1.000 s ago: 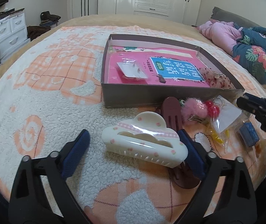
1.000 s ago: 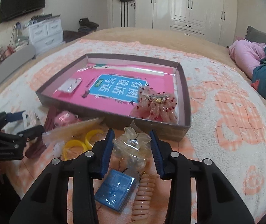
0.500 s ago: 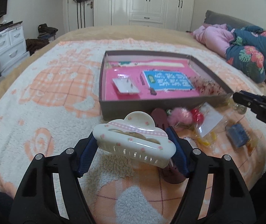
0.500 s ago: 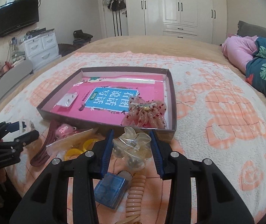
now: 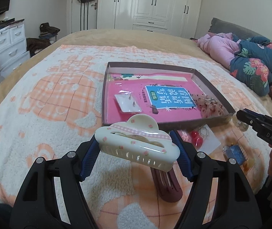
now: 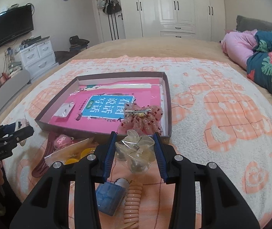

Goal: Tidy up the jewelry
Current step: 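Place the claw clip in the box with left tool while right tool places the bagged item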

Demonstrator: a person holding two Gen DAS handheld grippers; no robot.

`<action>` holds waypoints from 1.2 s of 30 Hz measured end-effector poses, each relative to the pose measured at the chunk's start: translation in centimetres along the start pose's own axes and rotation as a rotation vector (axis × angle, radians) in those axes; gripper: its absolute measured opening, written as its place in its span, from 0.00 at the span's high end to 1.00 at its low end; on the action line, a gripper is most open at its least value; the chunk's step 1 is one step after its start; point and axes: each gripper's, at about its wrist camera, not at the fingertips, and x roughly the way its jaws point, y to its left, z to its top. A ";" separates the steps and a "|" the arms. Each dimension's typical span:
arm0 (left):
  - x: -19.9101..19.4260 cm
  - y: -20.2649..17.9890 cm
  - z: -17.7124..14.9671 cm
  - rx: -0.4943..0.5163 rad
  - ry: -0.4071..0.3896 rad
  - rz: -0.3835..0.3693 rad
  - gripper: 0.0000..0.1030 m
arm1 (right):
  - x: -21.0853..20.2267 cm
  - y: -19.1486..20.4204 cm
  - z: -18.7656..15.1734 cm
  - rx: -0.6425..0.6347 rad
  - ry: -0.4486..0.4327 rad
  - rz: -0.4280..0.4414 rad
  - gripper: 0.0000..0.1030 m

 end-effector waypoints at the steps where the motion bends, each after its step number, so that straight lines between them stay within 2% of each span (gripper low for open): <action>1: 0.4 -0.1 0.1 0.006 0.006 0.003 0.39 | -0.1 -0.1 0.1 0.007 -0.003 0.007 0.64; 5: 1.0 -0.4 0.9 -0.005 0.009 -0.015 0.39 | -0.3 -0.3 0.3 0.002 -0.012 0.003 0.64; 22: 4.4 -3.9 5.2 0.065 -0.030 -0.055 0.39 | -0.1 -1.1 1.1 0.030 -0.024 -0.014 0.64; 36: 7.4 -4.3 5.9 0.075 -0.009 -0.072 0.39 | 1.2 -0.6 3.1 -0.013 -0.025 -0.033 0.64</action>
